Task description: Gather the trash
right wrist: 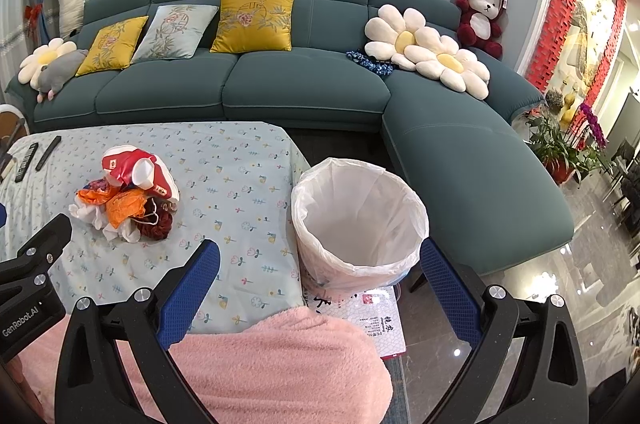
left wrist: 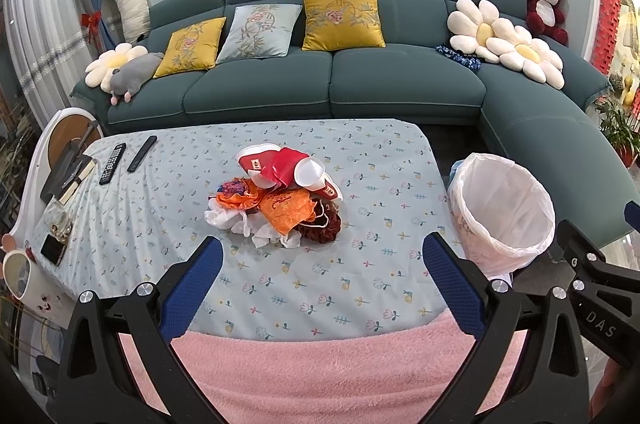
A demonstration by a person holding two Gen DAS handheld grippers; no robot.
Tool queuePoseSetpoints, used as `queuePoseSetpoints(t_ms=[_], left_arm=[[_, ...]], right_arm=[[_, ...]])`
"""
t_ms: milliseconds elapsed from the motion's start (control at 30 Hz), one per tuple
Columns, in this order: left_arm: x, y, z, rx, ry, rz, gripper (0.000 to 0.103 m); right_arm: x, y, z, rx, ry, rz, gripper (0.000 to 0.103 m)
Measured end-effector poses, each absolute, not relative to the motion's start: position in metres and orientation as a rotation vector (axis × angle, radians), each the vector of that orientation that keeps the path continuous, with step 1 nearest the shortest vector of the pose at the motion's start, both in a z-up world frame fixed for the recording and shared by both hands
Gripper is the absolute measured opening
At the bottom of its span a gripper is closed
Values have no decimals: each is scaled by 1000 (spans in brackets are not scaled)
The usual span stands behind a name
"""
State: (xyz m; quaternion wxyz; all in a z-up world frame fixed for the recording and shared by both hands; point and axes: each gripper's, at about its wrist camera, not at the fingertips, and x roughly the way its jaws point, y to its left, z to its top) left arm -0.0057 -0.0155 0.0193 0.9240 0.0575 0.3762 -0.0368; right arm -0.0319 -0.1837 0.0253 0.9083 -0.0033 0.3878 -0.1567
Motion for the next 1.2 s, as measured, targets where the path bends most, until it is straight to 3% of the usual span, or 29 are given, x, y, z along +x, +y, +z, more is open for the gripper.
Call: queuePoseSetpoints(t_ms=[800,1200], left_arm=[[4,-4,23,86,744,-152,95],[52,68,-8,26,793,-76,95]], right_arm=[[-23,-177,29,-2,789,-322,95],[14,-128,16,-24,757,-247,95]])
